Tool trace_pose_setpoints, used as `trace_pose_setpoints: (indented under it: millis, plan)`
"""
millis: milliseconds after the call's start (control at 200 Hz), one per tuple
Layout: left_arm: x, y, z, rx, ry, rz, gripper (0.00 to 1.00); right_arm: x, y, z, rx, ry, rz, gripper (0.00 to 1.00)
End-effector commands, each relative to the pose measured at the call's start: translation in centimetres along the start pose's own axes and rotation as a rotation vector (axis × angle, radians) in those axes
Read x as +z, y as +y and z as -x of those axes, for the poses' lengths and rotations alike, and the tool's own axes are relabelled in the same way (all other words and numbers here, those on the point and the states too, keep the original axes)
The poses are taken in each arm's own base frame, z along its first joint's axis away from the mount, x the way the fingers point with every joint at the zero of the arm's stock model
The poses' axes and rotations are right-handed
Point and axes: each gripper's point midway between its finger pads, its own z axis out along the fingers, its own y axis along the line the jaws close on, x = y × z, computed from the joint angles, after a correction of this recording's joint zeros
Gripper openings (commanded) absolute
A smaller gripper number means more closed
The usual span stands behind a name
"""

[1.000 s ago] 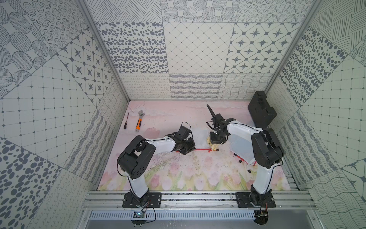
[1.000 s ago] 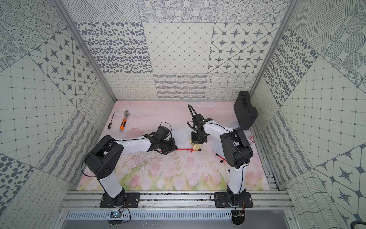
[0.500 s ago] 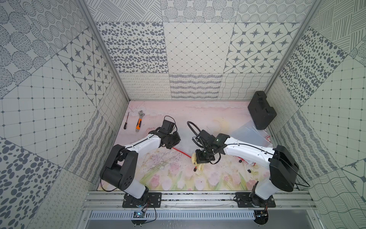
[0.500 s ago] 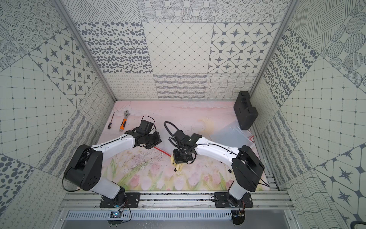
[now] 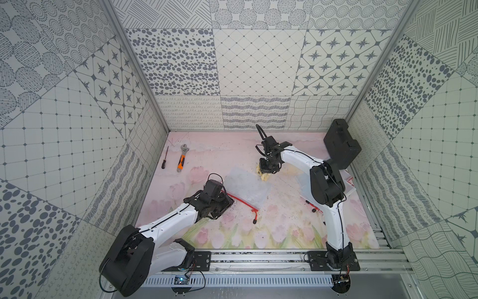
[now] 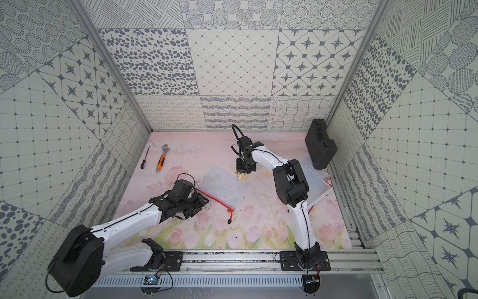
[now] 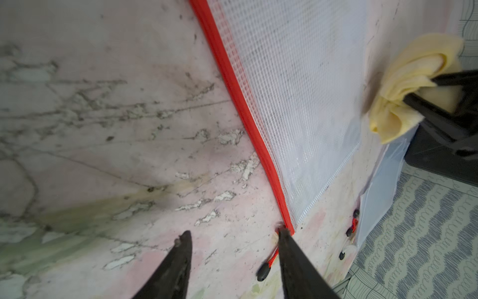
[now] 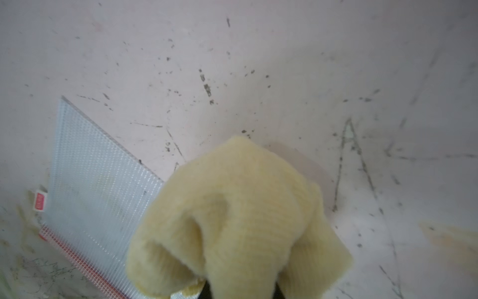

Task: Wipe the document bag
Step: Adjust the document bag at the center of the board.

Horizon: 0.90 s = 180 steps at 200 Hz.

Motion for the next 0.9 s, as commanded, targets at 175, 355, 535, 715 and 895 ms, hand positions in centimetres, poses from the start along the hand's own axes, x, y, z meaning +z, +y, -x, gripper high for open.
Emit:
trace_pose_setpoints:
  millis: [175, 355, 535, 715, 895]
  plan:
    - [1.1, -2.1, 0.0, -0.17, -0.03, -0.184, 0.66, -0.1, 0.3, -5.2, 0.011, 0.079, 0.038, 0.0]
    - [2.7, -2.4, 0.0, -0.158, -0.015, -0.183, 0.64, 0.2, 0.5, -12.5, 0.045, 0.134, 0.047, 0.0]
    - [3.1, -0.9, -0.7, -0.143, 0.013, -0.128, 0.49, 0.9, 0.5, -15.6, 0.077, 0.161, 0.052, 0.0]
    - [1.1, 0.8, -0.3, -0.095, -0.045, -0.037, 0.35, 1.0, 0.8, -15.4, 0.067, 0.168, 0.058, 0.0]
    - [0.3, 1.1, 0.1, -0.057, -0.07, -0.004, 0.12, -0.8, 2.7, -14.6, 0.014, 0.135, 0.069, 0.0]
